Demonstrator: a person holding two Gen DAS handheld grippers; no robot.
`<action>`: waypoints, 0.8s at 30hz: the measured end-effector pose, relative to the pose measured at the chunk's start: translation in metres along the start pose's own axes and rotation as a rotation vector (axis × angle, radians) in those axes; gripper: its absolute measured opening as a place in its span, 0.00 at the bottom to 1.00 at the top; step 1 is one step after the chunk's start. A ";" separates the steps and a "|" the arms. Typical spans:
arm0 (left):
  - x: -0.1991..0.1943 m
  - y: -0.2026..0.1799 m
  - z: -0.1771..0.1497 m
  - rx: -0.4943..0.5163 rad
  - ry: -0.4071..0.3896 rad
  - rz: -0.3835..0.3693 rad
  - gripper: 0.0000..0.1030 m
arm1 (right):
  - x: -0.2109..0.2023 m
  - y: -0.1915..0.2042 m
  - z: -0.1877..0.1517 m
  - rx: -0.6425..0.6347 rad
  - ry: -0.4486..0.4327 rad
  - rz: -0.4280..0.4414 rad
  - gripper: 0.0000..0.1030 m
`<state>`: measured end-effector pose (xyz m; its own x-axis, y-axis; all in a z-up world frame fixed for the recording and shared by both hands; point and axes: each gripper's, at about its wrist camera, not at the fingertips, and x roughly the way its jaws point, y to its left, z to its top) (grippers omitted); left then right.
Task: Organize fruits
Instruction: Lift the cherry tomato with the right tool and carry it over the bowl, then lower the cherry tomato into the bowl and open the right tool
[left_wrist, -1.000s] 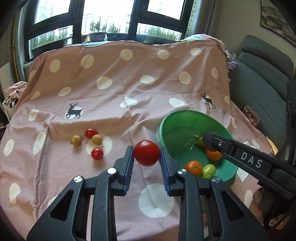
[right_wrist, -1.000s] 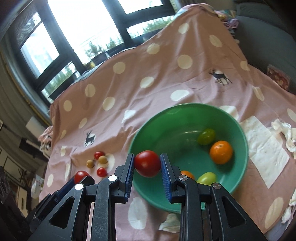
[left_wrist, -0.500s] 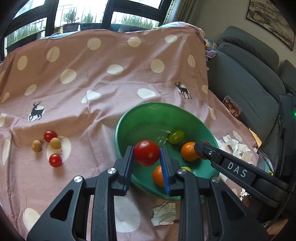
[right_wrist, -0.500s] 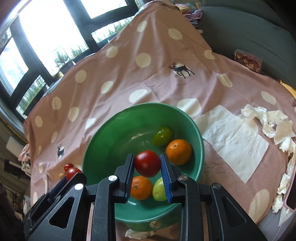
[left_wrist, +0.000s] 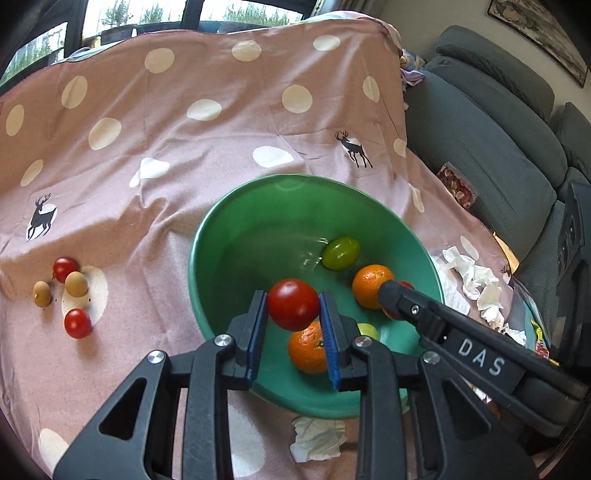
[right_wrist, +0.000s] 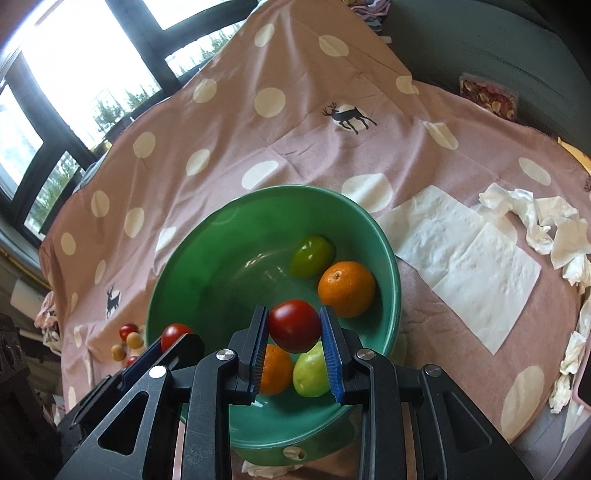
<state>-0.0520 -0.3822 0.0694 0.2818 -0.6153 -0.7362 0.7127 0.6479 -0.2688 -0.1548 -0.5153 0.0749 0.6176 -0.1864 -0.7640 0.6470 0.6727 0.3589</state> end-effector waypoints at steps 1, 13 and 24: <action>0.001 0.000 0.001 0.001 0.002 -0.003 0.27 | 0.001 -0.001 0.000 0.003 0.005 -0.002 0.30; 0.019 -0.001 0.003 0.009 0.035 0.001 0.27 | 0.007 -0.006 0.001 0.018 0.012 -0.041 0.30; 0.010 0.002 0.003 0.006 0.005 -0.011 0.30 | 0.006 -0.006 0.002 0.019 0.006 -0.054 0.30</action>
<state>-0.0460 -0.3884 0.0635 0.2706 -0.6206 -0.7359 0.7200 0.6380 -0.2733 -0.1541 -0.5220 0.0689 0.5788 -0.2180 -0.7858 0.6880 0.6478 0.3271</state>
